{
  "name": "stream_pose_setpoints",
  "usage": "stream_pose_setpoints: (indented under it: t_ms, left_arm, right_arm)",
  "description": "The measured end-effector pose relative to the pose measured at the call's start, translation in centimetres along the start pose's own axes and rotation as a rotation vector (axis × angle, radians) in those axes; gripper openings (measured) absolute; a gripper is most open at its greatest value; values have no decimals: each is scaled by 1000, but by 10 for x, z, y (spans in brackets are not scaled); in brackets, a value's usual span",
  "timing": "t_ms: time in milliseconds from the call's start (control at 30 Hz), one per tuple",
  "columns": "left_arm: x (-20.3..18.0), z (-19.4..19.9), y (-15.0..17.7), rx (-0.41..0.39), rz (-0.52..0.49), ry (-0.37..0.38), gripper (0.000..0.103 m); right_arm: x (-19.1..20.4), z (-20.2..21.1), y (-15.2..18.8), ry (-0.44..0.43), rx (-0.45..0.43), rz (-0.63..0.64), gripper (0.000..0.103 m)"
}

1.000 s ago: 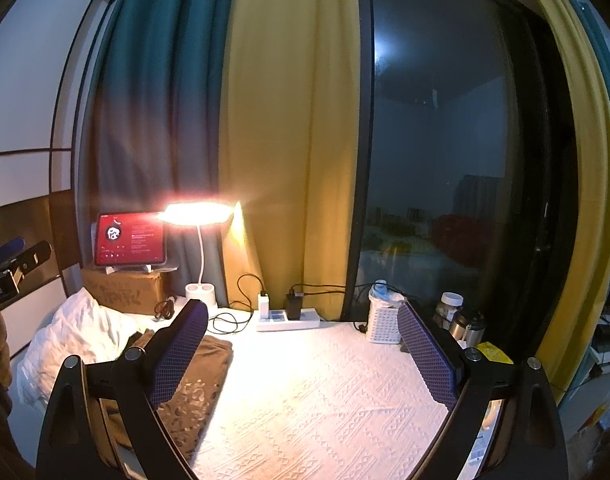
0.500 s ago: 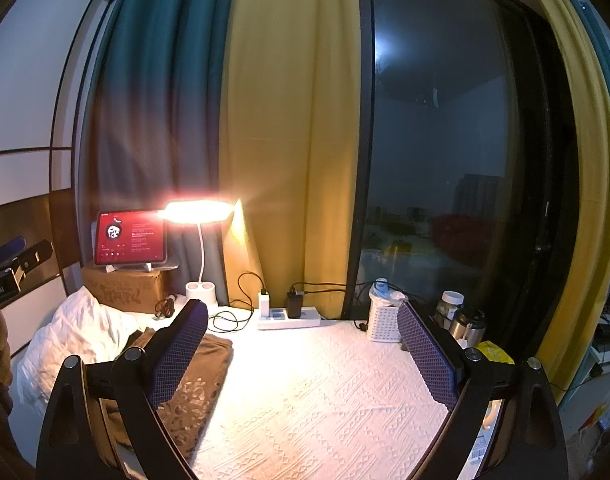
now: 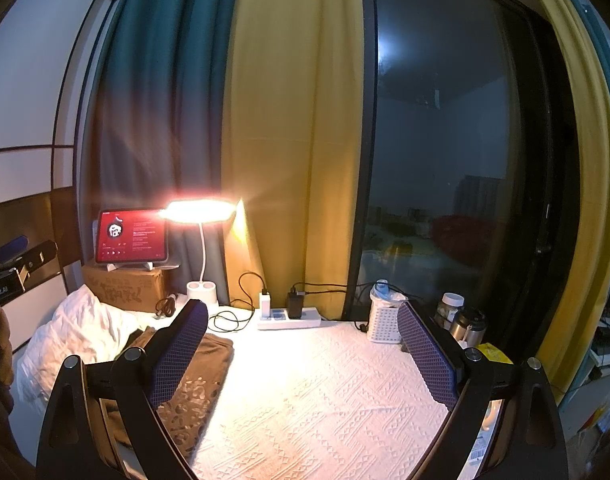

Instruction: Fold small clothes

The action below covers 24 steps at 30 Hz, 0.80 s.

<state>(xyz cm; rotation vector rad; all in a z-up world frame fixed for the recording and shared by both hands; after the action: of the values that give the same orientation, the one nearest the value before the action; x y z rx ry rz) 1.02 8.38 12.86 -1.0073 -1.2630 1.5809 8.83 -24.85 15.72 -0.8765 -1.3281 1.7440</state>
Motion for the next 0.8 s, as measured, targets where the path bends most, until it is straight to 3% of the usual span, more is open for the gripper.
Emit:
stream_pose_setpoints:
  t_ms: [800]
  left_arm:
    - [-1,2,2,3,2,-1,102]
  right_arm:
    - [-3,-1,-1,-4,2,1,97]
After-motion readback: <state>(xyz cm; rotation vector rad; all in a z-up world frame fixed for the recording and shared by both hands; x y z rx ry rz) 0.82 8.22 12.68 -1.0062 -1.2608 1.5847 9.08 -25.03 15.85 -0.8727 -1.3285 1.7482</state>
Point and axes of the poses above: each gripper's, at about its wrist camera, not at the fingertips, and z roughly against the way its jaws point, x to its left, y to its underside, the point moved 8 cm from there along -z, roughly the way its jaws point, and after that the axes turned 1 degree about x, right-handed, at the moved point
